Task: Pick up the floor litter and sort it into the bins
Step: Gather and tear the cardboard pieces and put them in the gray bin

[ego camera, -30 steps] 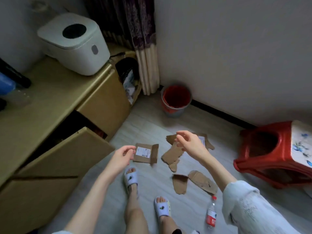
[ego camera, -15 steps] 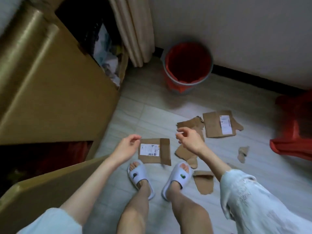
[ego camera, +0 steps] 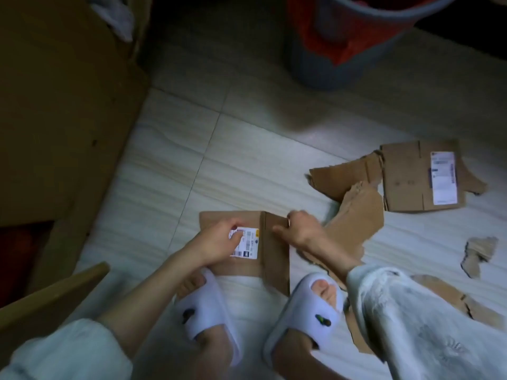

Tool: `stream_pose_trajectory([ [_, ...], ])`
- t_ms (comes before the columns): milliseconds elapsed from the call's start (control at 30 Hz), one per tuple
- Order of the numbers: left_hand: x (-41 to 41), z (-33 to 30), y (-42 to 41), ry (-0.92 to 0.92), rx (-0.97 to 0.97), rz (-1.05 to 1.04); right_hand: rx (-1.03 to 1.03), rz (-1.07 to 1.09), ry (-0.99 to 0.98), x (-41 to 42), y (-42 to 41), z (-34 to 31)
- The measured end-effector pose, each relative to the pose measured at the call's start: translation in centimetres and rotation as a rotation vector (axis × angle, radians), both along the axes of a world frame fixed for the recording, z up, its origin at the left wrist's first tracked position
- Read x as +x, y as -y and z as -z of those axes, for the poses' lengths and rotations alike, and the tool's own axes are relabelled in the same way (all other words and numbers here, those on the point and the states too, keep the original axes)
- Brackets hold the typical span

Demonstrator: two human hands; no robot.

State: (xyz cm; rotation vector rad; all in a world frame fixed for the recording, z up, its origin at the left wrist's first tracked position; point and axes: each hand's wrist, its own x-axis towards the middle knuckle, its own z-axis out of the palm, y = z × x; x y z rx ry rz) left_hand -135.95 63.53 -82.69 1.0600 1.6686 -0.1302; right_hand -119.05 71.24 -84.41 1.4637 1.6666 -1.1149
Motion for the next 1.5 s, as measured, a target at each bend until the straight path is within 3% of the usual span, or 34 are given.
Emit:
stream_pose_trajectory([
  [100,-1.4,3.4,-0.5,-0.031,-0.004,0.009,0.023,0.051,-0.004,-0.3,0.3,2.3],
  [333,-3.2,6.5,-2.0,-0.103,0.185,-0.082,0.276,0.133,-0.098,-0.3,-5.3,2.2],
  [433,-3.5,7.7,-3.6,-0.225,0.279,-0.097,0.350,0.231,-0.211,0.2,-8.1,1.8],
  [500,-3.8,7.9,-4.7,-0.333,0.307,-0.103,0.410,0.274,-0.274,0.5,-9.3,1.8],
  [633,-5.2,7.9,-6.3,-0.326,0.252,-0.167,0.521,0.316,-0.312,0.9,-10.5,1.5],
  [833,-5.8,4.4,-12.0,-0.543,0.388,-0.193,0.685,0.326,-0.468,-0.7,-11.3,0.3],
  [900,-5.1,3.9,-12.9,-0.499,0.420,-0.204,0.680,0.287,-0.522,-1.3,-10.6,0.7],
  [1000,-4.1,4.0,-12.4,-0.272,0.422,-0.315,0.649,0.204,-0.582,-1.7,-10.0,1.0],
  [1200,-3.8,2.9,-11.5,0.108,0.276,-0.425,0.442,-0.038,-0.648,-2.5,-9.1,1.5],
  [1367,-3.7,2.5,-11.1,0.154,0.251,-0.573,0.412,-0.312,-0.627,-2.5,-6.6,2.6],
  [1500,-4.2,2.2,-11.0,0.240,0.163,-0.609,0.420,-0.347,-0.649,-2.6,-6.7,2.6],
])
